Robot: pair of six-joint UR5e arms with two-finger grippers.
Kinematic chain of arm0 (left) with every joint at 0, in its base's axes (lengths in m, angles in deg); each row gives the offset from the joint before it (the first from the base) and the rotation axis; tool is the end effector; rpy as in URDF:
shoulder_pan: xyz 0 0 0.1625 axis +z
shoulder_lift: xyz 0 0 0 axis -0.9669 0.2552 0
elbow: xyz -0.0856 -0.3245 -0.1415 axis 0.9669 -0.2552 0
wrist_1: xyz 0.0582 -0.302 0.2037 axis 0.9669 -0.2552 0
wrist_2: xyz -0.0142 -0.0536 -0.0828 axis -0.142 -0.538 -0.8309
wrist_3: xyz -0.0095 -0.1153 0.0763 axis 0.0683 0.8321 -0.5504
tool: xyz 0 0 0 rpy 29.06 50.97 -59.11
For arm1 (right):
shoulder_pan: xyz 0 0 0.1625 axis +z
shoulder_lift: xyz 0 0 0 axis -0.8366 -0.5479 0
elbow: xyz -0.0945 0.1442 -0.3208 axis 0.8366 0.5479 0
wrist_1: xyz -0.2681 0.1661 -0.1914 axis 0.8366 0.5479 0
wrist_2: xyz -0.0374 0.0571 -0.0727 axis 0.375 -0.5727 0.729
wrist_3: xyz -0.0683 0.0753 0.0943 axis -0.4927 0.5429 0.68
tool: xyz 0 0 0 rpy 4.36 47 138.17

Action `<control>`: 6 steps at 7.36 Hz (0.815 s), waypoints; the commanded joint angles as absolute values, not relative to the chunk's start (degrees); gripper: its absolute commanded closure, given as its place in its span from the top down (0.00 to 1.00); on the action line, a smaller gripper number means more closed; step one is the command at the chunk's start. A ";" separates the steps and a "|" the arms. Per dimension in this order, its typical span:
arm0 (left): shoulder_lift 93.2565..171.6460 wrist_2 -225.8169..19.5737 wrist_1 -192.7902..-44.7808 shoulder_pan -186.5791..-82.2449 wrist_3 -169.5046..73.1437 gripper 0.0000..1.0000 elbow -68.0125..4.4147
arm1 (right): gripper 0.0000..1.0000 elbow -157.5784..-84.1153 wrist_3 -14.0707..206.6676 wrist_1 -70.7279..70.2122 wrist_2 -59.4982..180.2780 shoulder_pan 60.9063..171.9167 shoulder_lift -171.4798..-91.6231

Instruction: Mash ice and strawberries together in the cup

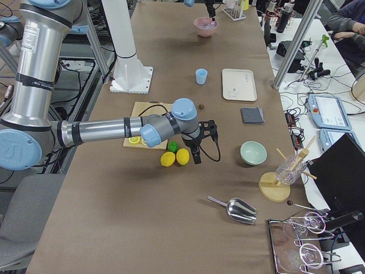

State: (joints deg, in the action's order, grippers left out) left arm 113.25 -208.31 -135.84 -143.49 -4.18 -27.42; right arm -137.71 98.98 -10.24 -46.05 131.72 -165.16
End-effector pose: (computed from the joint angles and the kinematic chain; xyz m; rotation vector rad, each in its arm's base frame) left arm 0.1359 -0.4774 0.5650 0.1224 0.9110 -0.3747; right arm -0.0595 -0.3951 0.5225 0.2754 -0.7885 -0.1101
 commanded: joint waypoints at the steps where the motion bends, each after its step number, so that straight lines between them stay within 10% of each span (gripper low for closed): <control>1: 113.03 -207.80 -136.10 -142.81 -4.20 0.87 -27.23 | 1.00 -137.37 98.96 -10.21 -45.96 131.66 -164.93; 6: 112.94 -207.80 -136.54 -142.80 -4.29 0.84 -26.87 | 1.00 -137.28 98.96 -10.21 -45.79 131.66 -164.93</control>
